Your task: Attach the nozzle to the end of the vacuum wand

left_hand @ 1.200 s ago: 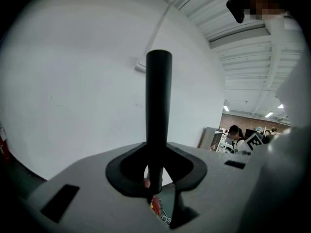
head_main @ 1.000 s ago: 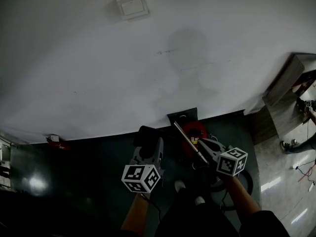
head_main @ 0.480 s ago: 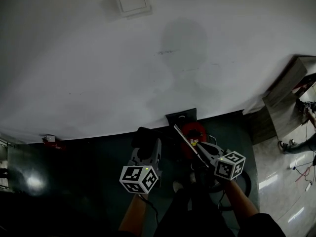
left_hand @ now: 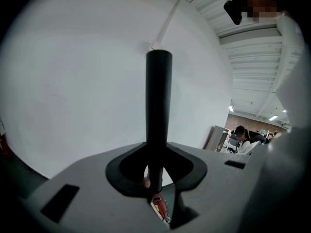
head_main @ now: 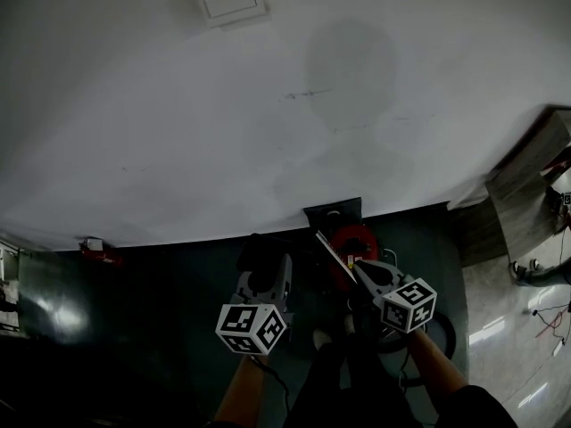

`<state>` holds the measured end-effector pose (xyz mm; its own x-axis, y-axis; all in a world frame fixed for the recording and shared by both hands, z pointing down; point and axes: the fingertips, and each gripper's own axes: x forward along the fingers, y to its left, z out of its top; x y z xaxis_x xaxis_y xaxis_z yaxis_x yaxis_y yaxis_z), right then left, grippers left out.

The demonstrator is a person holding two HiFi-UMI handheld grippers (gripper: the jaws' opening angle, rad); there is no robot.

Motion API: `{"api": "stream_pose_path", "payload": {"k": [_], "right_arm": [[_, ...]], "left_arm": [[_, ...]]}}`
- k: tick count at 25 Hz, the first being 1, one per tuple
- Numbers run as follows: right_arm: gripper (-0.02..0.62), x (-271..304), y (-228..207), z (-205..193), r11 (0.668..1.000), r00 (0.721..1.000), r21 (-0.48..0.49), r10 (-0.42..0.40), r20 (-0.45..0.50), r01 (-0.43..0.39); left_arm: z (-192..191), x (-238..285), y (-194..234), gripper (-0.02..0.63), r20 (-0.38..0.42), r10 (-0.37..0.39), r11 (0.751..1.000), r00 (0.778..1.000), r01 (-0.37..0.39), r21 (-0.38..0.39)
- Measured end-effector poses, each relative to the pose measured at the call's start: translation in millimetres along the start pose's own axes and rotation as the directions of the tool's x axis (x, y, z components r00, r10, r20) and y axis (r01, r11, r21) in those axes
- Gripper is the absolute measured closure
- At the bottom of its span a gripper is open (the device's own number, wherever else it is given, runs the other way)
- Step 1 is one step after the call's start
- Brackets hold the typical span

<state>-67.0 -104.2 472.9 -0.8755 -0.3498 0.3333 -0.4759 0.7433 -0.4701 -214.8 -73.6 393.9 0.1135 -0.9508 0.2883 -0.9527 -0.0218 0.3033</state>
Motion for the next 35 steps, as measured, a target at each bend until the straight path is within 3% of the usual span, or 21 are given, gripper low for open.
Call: {"api": "stream_pose_path", "payload": {"k": [3,9,12,28,35], "right_arm": [[0.575,26,-14,-19,0.995,0.999,-0.1,-0.011,-0.049,0.006],[0.559,76,-42,-59,0.983,0.989,-0.186,-0.014,-0.145,-0.013],[0.513,98,-57,-76,0.981,0.982,-0.192,-0.012,-0.188,-0.025],[0.415,168,-99,-135,0.954,0.957,-0.284,0.006,-0.29,-0.093],[0.407,194,-107,-145,0.936,0.949,-0.332,0.005,-0.315,-0.115]], "left_arm": [[-2,11,7,0.52,-0.005,0.016,1.0,1.0,-0.016,0.002],[-10,36,19,0.52,-0.016,0.035,0.999,0.999,-0.034,0.022],[-16,48,27,0.52,-0.022,0.044,0.999,0.999,-0.044,0.022],[-50,89,62,0.52,-0.072,0.078,0.997,0.994,-0.076,0.031],[-52,97,72,0.52,-0.073,0.089,0.996,0.993,-0.087,0.031]]}}
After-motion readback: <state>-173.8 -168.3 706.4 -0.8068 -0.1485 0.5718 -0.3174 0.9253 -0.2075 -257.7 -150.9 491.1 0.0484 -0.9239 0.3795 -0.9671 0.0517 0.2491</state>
